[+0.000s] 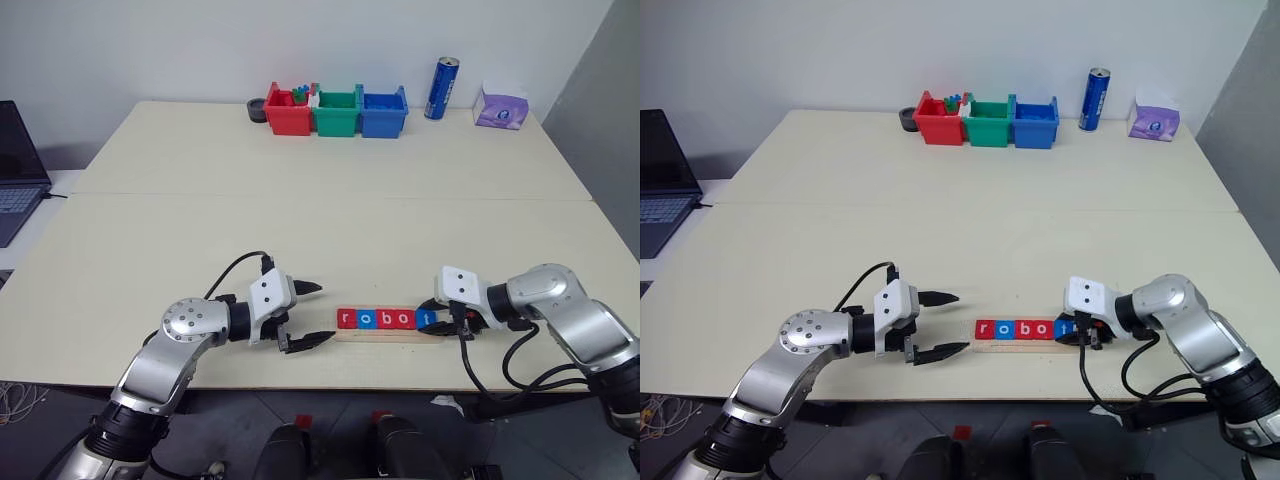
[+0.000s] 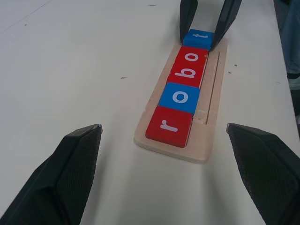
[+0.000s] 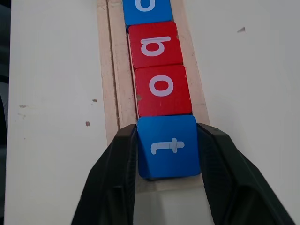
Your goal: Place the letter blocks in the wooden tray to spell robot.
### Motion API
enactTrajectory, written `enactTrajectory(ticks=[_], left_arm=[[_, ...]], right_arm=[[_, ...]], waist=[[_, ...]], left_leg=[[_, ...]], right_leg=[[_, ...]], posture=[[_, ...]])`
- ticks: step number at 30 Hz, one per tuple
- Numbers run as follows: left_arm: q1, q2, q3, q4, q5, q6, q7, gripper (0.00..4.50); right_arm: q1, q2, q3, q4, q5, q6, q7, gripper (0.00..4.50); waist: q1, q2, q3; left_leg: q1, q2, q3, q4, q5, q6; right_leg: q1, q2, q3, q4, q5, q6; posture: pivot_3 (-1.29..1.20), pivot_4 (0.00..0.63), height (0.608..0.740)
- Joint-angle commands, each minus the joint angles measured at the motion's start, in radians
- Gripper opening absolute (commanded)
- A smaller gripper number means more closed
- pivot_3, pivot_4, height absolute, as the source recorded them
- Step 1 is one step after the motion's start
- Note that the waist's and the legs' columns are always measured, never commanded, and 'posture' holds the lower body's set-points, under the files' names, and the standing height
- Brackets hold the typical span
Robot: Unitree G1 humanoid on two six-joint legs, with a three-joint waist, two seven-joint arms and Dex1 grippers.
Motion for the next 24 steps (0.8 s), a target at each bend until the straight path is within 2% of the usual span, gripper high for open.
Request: enactTrajectory(ticks=[1,4,5,10,15,19,24], left_arm=[[0.002,-0.001,0.017,-0.046,-0.012,-0.009,0.007,4.5],[0.003,0.001,0.018,-0.046,-0.012,-0.009,0.005,4.5],[0.004,0.001,0.018,-0.047,-0.012,-0.009,0.005,4.5],[0.009,0.003,0.021,-0.043,-0.012,-0.014,0.004,4.5],[0.023,-0.008,0.059,-0.034,-0.036,0.012,0.033,4.5],[0.038,0.049,0.127,-0.006,-0.056,0.019,0.006,4.5],[0.014,0.083,0.22,0.046,-0.117,0.084,0.012,4.5]], right_arm=[[-0.023,-0.003,-0.03,-0.017,0.023,0.008,0.012,3.14],[-0.027,-0.015,-0.051,-0.025,0.035,0.016,0.011,4.26],[-0.029,-0.02,-0.062,-0.031,0.042,0.021,0.009,4.48],[-0.02,-0.041,-0.153,-0.116,0.123,0.113,0.004,4.48],[0.108,-0.079,-0.268,-0.222,0.202,0.194,-0.029,4.48],[0.246,-0.124,-0.363,-0.276,0.222,0.185,-0.047,4.48],[0.285,-0.137,-0.447,-0.242,0.259,0.153,-0.046,4.48]], waist=[[0.0,0.0,0.0],[0.0,0.0,0.0],[0.0,0.0,0.0],[0.0,0.0,0.0],[0.003,0.0,0.0],[0.004,0.0,0.0],[-0.003,0.0,0.0]], left_leg=[[0.0,0.0,0.0,0.0,0.0,0.0],[0.0,0.0,0.0,0.0,0.0,0.0],[0.0,0.0,0.0,0.0,0.0,0.0],[0.0,0.0,0.0,0.0,0.0,0.0],[-0.001,0.0,-0.001,0.0,0.0,0.0],[-0.002,0.0,0.0,0.0,0.0,0.0],[0.001,0.0,0.001,0.0,0.0,0.0]], right_leg=[[0.0,0.0,0.0,0.0,0.0,0.0],[0.0,0.0,0.0,0.0,0.0,0.0],[0.0,0.0,0.0,0.0,0.0,0.0],[0.0,0.0,0.0,0.0,0.0,-0.001],[0.0,0.0,0.0,0.0,0.0,0.0],[0.0,-0.001,-0.001,0.0,-0.001,0.001],[0.0,0.0,0.0,0.001,-0.002,0.003]], posture=[[0.0,0.15,0.74],[0.0,0.15,0.74],[0.0,0.15,0.74],[0.0,0.15,0.74],[0.0,0.15,0.74],[0.0,0.15,0.74],[0.0,0.15,0.74]])
